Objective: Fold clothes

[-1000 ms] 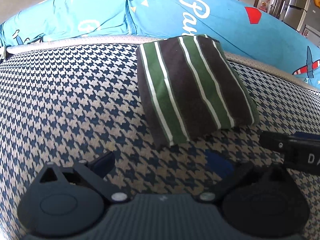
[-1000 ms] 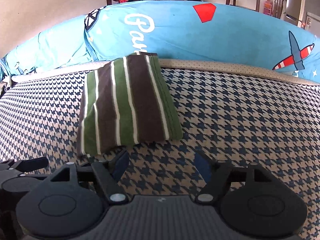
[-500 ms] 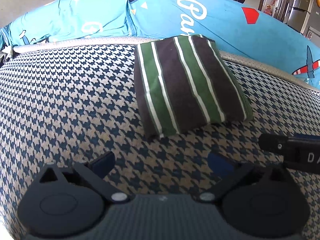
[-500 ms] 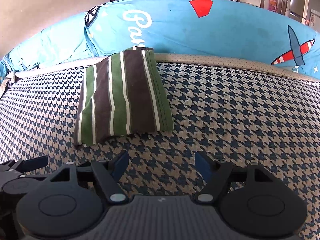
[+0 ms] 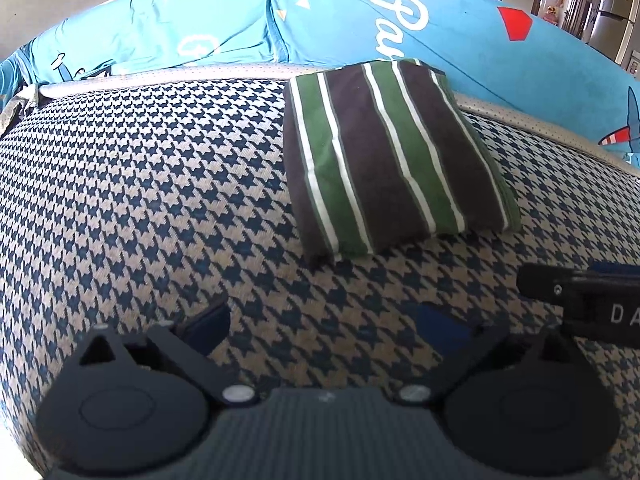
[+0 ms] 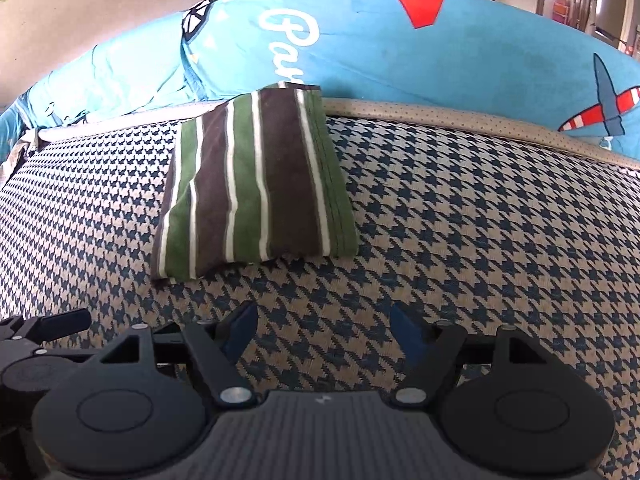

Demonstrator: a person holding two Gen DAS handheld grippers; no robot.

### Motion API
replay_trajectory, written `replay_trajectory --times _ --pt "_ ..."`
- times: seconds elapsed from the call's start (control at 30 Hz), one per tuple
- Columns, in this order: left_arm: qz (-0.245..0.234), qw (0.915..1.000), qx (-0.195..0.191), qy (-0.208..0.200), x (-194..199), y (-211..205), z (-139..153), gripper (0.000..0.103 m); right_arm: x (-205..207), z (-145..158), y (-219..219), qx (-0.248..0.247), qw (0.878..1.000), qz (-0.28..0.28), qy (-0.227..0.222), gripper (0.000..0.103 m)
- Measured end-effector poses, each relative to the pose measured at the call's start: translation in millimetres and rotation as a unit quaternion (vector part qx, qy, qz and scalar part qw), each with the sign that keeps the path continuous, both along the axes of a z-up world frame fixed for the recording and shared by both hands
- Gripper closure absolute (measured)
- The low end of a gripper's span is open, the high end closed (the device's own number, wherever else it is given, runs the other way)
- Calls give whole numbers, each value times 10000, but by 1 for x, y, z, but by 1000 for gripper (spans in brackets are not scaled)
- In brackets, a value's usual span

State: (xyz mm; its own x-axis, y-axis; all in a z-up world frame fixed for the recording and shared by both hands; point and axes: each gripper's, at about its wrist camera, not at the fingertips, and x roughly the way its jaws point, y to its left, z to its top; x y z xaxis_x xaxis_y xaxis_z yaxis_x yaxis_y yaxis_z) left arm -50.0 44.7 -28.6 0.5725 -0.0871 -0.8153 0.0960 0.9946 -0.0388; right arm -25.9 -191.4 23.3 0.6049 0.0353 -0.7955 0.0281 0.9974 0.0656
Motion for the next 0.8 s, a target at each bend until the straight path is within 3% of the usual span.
replay_trajectory --times 0.5,0.8 --pt "218 9996 -70 143 -7 15 1 0 4 0 7 -1 9999 139 40 29" --pt "216 9997 -34 133 -1 -1 -1 0 6 0 4 -26 9999 157 37 29"
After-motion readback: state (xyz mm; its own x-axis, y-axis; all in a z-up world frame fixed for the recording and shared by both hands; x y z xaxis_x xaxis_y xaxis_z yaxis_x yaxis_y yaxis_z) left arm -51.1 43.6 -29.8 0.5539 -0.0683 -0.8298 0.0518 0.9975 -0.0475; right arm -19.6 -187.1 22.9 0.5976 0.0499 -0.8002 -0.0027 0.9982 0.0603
